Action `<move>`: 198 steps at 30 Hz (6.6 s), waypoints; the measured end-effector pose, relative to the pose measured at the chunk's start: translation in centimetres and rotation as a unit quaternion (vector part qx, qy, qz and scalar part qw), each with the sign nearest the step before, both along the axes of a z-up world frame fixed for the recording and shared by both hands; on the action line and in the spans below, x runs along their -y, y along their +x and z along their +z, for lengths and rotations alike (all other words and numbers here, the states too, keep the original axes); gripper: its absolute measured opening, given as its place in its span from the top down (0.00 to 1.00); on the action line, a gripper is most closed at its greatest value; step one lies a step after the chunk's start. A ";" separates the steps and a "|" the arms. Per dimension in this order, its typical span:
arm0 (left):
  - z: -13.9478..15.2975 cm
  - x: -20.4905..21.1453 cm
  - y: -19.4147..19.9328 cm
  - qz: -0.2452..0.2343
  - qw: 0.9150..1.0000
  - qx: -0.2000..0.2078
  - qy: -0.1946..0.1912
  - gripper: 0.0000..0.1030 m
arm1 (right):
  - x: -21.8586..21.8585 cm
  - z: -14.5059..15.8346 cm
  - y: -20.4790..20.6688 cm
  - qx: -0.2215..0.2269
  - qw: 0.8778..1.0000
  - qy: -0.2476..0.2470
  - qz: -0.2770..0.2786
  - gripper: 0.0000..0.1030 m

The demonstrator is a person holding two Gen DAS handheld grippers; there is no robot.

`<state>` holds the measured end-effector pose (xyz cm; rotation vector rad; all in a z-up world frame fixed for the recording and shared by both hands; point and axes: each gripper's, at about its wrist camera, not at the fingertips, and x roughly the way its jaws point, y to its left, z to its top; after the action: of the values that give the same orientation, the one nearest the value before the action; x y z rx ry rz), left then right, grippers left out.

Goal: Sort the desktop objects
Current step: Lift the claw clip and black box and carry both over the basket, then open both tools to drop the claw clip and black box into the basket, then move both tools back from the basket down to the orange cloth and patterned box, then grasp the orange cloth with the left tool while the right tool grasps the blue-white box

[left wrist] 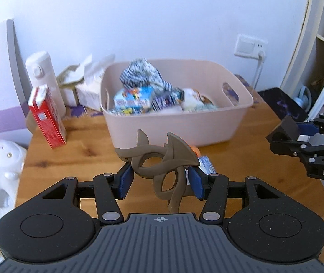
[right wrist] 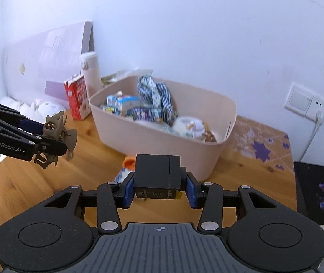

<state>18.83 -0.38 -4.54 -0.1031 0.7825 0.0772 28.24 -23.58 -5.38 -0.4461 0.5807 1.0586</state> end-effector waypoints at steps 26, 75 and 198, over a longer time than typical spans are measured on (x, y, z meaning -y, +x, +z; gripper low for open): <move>4.2 -3.0 10.7 -0.050 0.996 0.074 -0.004 0.48 | -7.7 4.1 5.4 0.060 0.996 0.028 -0.051 0.59; -0.6 -3.1 17.3 -0.018 1.000 -0.001 0.006 0.22 | -12.9 -1.3 10.4 -0.013 0.991 -0.039 -0.124 0.07; -12.3 2.6 17.0 0.032 0.988 -0.147 -0.023 0.87 | -6.9 -12.4 4.5 -0.075 0.983 -0.097 -0.135 0.41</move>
<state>35.80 -2.95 -16.80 -0.1627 1.0761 0.1385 32.78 -16.67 -17.77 -0.4462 0.8585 0.7834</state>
